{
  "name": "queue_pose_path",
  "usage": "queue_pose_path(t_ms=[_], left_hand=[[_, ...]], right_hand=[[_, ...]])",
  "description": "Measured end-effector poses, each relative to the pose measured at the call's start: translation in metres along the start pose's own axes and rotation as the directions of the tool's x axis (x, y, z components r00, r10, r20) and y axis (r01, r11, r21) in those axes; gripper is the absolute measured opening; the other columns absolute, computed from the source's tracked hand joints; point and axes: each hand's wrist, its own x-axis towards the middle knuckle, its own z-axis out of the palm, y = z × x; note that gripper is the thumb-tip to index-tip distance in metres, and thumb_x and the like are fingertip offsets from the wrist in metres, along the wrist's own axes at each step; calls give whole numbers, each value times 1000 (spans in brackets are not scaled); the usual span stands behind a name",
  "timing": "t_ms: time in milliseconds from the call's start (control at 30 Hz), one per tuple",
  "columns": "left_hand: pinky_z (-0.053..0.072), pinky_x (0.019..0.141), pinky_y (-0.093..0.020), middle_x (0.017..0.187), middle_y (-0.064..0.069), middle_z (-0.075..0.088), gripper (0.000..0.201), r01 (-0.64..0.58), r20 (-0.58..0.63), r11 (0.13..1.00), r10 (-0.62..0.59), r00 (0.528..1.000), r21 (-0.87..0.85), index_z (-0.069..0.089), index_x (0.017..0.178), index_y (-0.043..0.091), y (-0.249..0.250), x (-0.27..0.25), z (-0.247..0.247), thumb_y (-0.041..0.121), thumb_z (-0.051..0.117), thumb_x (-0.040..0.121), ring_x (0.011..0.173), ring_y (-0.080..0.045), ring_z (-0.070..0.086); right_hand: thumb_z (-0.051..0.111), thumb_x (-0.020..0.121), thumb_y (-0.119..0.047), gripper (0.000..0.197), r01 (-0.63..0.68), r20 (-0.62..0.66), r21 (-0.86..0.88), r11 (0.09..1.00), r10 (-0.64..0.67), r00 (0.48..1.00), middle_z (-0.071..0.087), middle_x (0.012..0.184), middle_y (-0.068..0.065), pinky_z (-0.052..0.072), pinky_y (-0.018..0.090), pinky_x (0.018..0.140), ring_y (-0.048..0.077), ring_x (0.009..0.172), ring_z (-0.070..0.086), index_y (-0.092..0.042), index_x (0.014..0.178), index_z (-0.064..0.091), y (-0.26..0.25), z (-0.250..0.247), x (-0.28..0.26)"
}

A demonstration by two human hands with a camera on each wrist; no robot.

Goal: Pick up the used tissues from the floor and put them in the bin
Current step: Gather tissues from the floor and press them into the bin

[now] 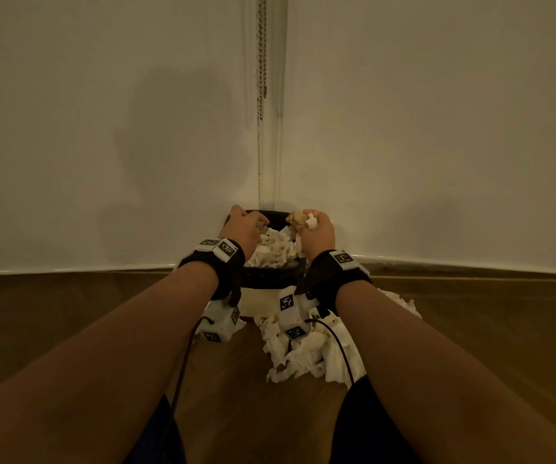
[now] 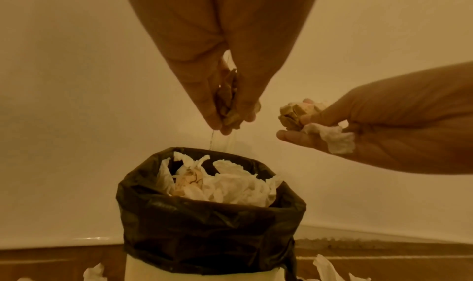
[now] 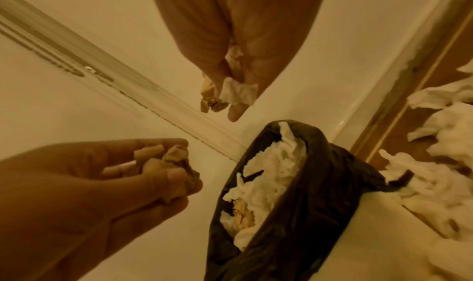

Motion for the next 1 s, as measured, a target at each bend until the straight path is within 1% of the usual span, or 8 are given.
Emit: queue_pose_path(t_ms=[67, 200, 300, 433, 533, 667, 833, 1000], left_hand=[[44, 90, -32, 119, -15, 45, 25, 10, 43, 998, -12, 999, 60, 57, 116, 12, -8, 6, 2, 11, 48, 93, 100, -29, 52], [45, 88, -34, 120, -14, 57, 30, 2, 123, 984, -24, 992, 175, 52, 121, 13, -18, 8, 7, 16, 51, 92, 107, -29, 55], [41, 98, -39, 135, -18, 47, 45, 21, 225, 953, -93, 970, 302, 38, 137, 14, -18, 12, 13, 24, 49, 94, 120, -34, 48], [41, 96, -39, 139, -16, 44, 43, 48, 199, 928, -129, 971, 370, 40, 135, 17, -25, 15, 19, 27, 49, 94, 122, -33, 47], [45, 82, -37, 118, -12, 59, 32, 42, 160, 918, -113, 981, 394, 47, 123, 16, -34, 15, 25, 29, 48, 94, 106, -29, 56], [38, 71, -31, 113, -13, 60, 26, 36, 178, 919, -114, 977, 392, 50, 117, 12, -40, 20, 34, 23, 48, 93, 102, -29, 57], [45, 85, -35, 124, -16, 54, 32, 54, 201, 906, -151, 968, 420, 55, 122, 9, -46, 27, 39, 23, 48, 94, 110, -30, 54], [43, 94, -34, 134, -16, 42, 37, 56, 210, 896, -163, 964, 440, 57, 125, 10, -49, 29, 40, 28, 49, 94, 115, -29, 50]], right_hand=[[58, 87, -4, 31, -12, 2, 22, 1000, 12, 1000, 59, 119, 18, 47, 33, 92, 30, 109, 57, -2, 117, 55, 8, 4, 2], [61, 87, -9, 32, 18, 79, -59, 998, -14, 997, 59, 119, 15, 44, 29, 94, 27, 110, 56, -3, 118, 55, 15, 21, 4], [62, 88, -11, 26, 76, 150, -114, 991, -59, 987, 62, 112, 12, 39, 18, 78, 21, 100, 58, -7, 113, 57, 16, 36, 5], [60, 89, -24, 16, 109, 158, -293, 950, -65, 985, 61, 107, 7, 40, 25, 71, 21, 92, 58, -20, 103, 53, 30, 48, 9], [51, 92, -19, 16, 162, 256, -562, 811, -16, 966, 60, 113, 13, 46, 34, 83, 29, 104, 58, -19, 108, 54, 38, 54, 14], [41, 98, -17, 36, 260, 381, -797, 545, 118, 917, 47, 136, 17, 28, 41, 112, 28, 129, 41, -6, 132, 47, 41, 63, 22], [37, 95, -31, 56, 341, 462, -798, 497, 141, 876, 20, 153, 14, 18, 46, 114, 33, 140, 18, -19, 148, 25, 34, 61, 18], [54, 88, -32, 59, 361, 438, -855, 371, 147, 887, 3, 153, 14, 17, 48, 115, 37, 140, 9, -16, 143, 36, 31, 62, 10]])
